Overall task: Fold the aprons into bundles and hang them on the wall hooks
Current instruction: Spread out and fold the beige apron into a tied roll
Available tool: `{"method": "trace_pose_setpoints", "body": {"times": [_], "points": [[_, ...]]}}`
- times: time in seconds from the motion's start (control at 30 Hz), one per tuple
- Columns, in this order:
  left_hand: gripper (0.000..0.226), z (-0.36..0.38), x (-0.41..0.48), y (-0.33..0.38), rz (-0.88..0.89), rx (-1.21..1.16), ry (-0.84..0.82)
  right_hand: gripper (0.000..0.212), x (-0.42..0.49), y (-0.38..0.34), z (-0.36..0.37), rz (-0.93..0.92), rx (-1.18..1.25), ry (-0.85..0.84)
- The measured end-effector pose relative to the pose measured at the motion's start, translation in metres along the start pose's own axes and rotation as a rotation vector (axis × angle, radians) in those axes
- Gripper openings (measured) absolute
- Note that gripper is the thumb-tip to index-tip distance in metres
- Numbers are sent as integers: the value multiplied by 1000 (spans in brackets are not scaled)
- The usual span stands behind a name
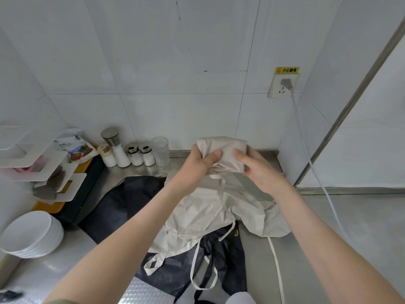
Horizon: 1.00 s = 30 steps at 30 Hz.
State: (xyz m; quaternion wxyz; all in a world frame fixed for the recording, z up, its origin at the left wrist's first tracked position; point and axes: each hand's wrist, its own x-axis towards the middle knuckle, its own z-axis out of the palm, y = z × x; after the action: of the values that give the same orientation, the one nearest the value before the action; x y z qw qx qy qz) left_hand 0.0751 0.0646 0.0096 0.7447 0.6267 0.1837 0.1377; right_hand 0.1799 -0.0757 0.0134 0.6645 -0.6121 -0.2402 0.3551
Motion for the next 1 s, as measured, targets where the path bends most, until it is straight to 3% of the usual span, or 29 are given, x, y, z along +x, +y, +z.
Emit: {"method": "trace_pose_setpoints", "body": {"times": [0.07, 0.23, 0.33, 0.47, 0.6, 0.77, 0.93, 1.0], "points": [[60, 2, -3, 0, 42, -11, -93, 29, 1, -1, 12, -43, -36, 99], [31, -3, -6, 11, 50, 104, -210, 9, 2, 2, 23, -118, 64, 270], [29, -10, -7, 16, -4, 244, -199, 17, 2, 7, 23, -117, 103, 264], [23, -13, -9, 23, 9, 513, -131, 47, 1, 9, 18, -48, 233, 113], [37, -16, -10, 18, 8, 443, -130, 46, 4, 4, 14, -34, 106, 61], [19, -10, -17, 18, 23, 265, -293, 20, 8, -4, 11, -95, -41, 143], [15, -2, -14, 15, 51, 306, -59, 50, 4, 5, 19, 45, 171, 162], [10, 0, -12, 12, 123, 250, 41, 61, 0, 9, 25, 150, 283, 60]]}}
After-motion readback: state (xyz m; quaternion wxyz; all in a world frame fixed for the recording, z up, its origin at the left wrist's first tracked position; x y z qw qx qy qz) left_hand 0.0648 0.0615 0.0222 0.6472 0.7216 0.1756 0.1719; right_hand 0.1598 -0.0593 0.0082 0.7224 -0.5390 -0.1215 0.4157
